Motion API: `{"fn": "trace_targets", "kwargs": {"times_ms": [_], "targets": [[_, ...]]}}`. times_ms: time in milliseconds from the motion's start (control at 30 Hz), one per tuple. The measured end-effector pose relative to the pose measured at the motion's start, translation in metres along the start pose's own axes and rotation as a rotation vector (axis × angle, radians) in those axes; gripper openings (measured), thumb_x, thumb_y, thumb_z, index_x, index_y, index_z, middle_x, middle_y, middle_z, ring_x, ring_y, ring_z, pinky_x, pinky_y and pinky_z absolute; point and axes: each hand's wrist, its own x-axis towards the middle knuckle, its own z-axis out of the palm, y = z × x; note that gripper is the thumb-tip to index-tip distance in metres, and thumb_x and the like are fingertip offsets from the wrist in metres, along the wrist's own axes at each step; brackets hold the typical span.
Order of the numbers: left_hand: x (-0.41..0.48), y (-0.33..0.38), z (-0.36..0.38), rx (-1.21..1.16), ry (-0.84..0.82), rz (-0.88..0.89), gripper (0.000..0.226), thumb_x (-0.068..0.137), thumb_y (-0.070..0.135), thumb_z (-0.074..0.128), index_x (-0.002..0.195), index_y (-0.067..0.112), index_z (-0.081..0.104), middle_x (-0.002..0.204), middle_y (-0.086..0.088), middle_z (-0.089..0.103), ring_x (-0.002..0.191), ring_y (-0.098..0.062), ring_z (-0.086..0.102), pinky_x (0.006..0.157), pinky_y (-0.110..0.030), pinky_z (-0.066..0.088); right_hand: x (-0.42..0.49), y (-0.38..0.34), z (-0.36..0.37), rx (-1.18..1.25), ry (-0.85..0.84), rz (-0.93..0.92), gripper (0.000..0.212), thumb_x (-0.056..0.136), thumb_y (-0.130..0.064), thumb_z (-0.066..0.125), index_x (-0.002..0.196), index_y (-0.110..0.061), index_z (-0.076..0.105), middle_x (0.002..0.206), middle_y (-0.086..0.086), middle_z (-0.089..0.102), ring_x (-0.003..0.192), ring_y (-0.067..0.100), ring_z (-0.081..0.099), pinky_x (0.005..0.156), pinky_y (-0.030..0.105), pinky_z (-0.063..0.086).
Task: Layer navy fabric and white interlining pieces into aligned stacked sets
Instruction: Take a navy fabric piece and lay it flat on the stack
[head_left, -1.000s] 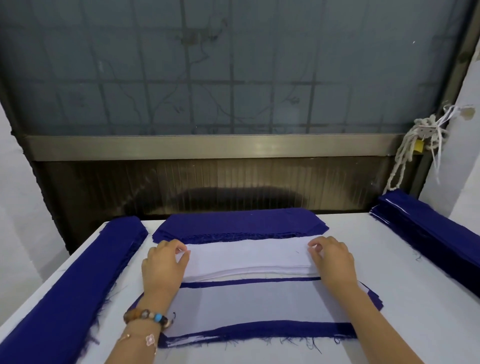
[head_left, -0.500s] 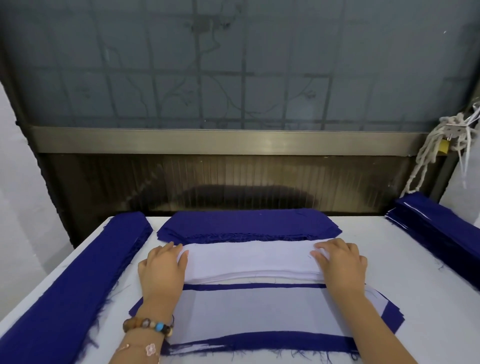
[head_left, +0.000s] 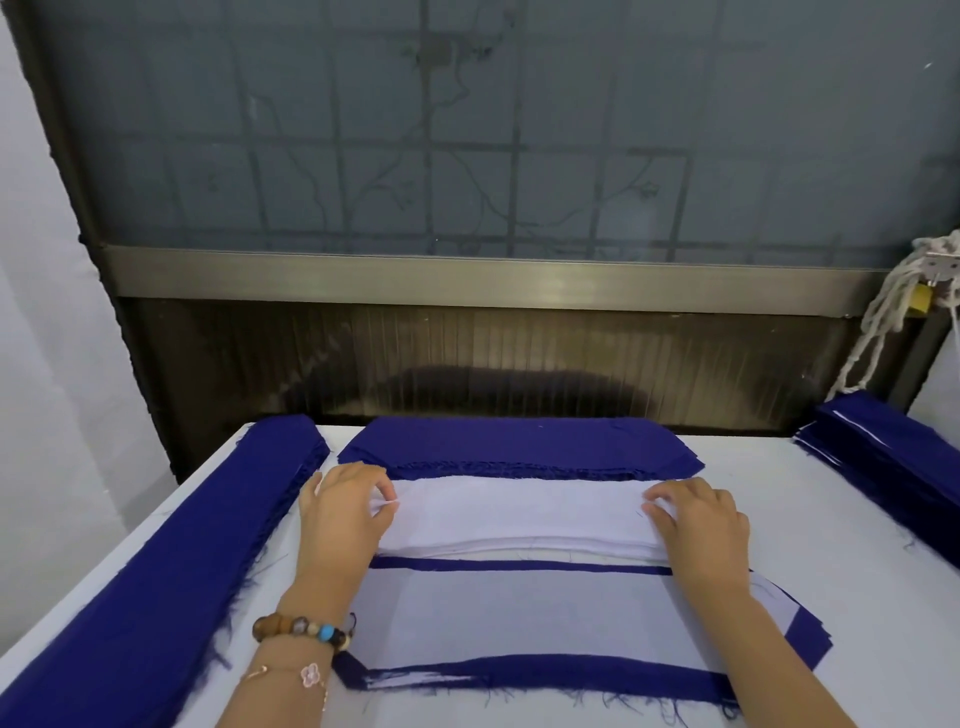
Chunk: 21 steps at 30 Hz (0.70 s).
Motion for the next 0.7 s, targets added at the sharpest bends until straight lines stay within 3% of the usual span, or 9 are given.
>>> {"fn": "trace_targets", "kwargs": {"times_ms": [133, 200, 300, 467, 567, 700], "targets": [[-0.004, -0.001, 0.002, -0.099, -0.120, 0.095, 0.028, 0.088, 0.011, 0.063, 0.080, 0.031, 0.045, 0.088, 0.006, 0.061, 0.080, -0.009, 0.055, 0.074, -0.018, 0.046, -0.001, -0.001, -0.001, 0.019, -0.011, -0.048, 0.026, 0.096, -0.031, 0.055, 0.121, -0.031, 0.057, 0.131, -0.005, 0.052, 0.117, 0.015, 0.043, 0.097, 0.024, 0.034], [-0.006, 0.002, 0.000, -0.127, -0.121, 0.094, 0.028, 0.091, 0.007, 0.058, 0.096, 0.032, 0.048, 0.097, 0.008, 0.059, 0.090, -0.010, 0.053, 0.082, -0.020, 0.046, 0.000, -0.002, -0.001, 0.023, -0.032, -0.067, 0.029, 0.094, -0.028, 0.058, 0.123, -0.030, 0.056, 0.131, -0.004, 0.051, 0.117, 0.016, 0.044, 0.098, 0.022, 0.035], [-0.004, 0.004, 0.001, -0.061, -0.153, 0.152, 0.054, 0.092, -0.002, 0.050, 0.128, 0.039, 0.050, 0.114, 0.010, 0.054, 0.108, -0.009, 0.047, 0.106, -0.027, 0.035, 0.001, -0.004, -0.001, 0.064, -0.085, -0.085, 0.033, 0.092, -0.023, 0.061, 0.125, -0.027, 0.056, 0.131, -0.002, 0.051, 0.118, 0.016, 0.046, 0.102, 0.023, 0.037], [-0.007, 0.007, 0.003, 0.003, -0.218, 0.218, 0.069, 0.083, -0.015, 0.046, 0.123, 0.041, 0.053, 0.113, 0.013, 0.041, 0.111, -0.009, 0.037, 0.104, -0.022, 0.026, -0.001, -0.009, -0.006, 0.209, -0.144, -0.149, 0.024, 0.098, -0.020, 0.051, 0.120, -0.023, 0.060, 0.124, -0.002, 0.052, 0.113, 0.012, 0.048, 0.102, 0.020, 0.036], [-0.009, 0.006, 0.007, -0.002, -0.196, 0.239, 0.057, 0.085, -0.007, 0.048, 0.118, 0.039, 0.051, 0.118, 0.015, 0.041, 0.113, -0.007, 0.036, 0.108, -0.027, 0.022, -0.007, -0.015, -0.014, 0.286, -0.198, -0.269, 0.021, 0.098, -0.019, 0.050, 0.114, -0.021, 0.063, 0.114, -0.003, 0.054, 0.106, 0.010, 0.050, 0.096, 0.017, 0.039], [-0.007, 0.006, 0.009, -0.060, -0.102, 0.227, 0.015, 0.094, 0.032, 0.058, 0.103, 0.040, 0.049, 0.107, 0.021, 0.045, 0.110, -0.005, 0.044, 0.110, -0.031, 0.020, -0.013, -0.025, -0.020, 0.320, -0.284, -0.363, 0.019, 0.096, -0.021, 0.054, 0.112, -0.020, 0.065, 0.112, -0.005, 0.053, 0.106, 0.009, 0.051, 0.097, 0.018, 0.041]]}}
